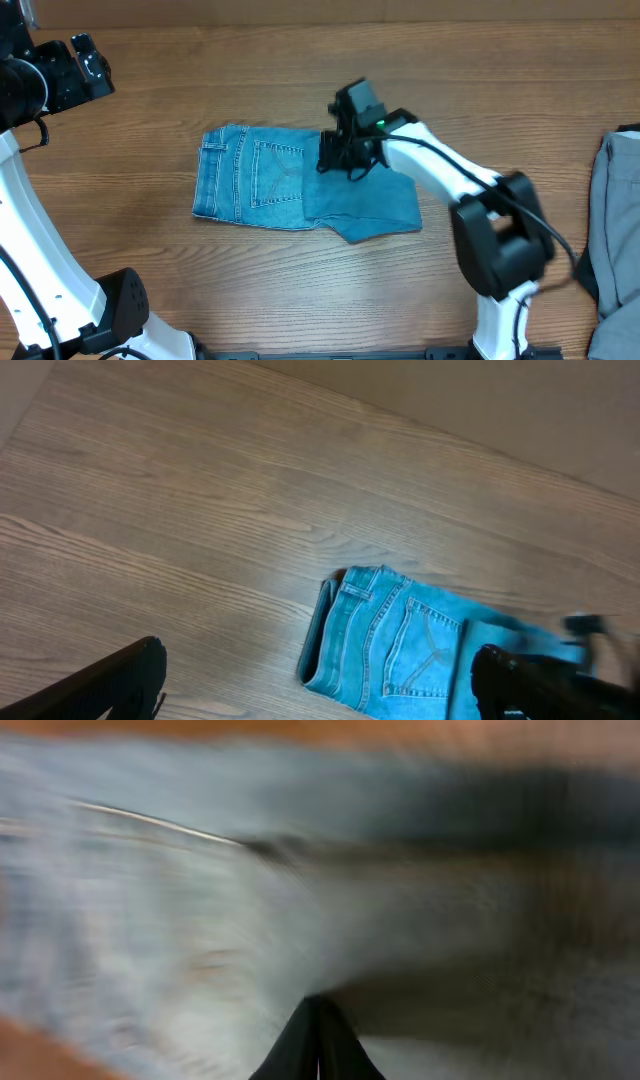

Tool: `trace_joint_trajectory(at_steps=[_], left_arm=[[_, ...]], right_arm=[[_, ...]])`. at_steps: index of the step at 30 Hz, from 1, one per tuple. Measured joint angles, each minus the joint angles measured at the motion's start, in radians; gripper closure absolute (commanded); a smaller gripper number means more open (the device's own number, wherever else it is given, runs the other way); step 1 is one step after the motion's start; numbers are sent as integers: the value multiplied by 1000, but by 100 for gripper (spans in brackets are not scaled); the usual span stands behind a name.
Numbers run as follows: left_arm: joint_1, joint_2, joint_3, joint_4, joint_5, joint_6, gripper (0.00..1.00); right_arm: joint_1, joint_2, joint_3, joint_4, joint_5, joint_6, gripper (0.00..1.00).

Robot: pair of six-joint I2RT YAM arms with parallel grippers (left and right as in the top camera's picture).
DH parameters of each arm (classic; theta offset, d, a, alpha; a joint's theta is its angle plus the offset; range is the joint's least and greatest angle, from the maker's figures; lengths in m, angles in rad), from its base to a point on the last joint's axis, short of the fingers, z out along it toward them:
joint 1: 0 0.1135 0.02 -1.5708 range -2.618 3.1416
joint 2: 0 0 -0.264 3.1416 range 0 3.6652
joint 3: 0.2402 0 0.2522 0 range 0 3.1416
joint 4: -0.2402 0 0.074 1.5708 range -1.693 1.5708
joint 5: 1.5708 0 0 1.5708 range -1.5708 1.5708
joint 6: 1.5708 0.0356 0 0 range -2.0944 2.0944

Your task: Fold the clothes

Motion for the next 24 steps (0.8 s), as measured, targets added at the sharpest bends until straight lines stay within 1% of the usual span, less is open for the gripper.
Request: trace_joint_trajectory(at_steps=[2,4,9,12,17,21,23,24], left_arm=[[0,0,0,0,0,0,0],[0,0,0,0,0,0,0],[0,0,0,0,0,0,0],[0,0,0,0,0,0,0],[0,0,0,0,0,0,0],[0,0,0,0,4,-7,0],[0,0,0,0,38,-31,0],[0,0,0,0,64,-40,0]], right_arm=[[-7,39,-8,0,-2,9,96],[-16,39,-7,-7,-10,11,96],[-29,4,0,-105,-7,-25,96],[-29,-66,9,-169,-4,-60,92],[-30,-278,41,-217,-4,-117,82],[-44,-442,58,-242,-5,-140,63],[-55,-498,61,-253,-4,-143,49],[-60,-519,61,-261,-4,-145,36]])
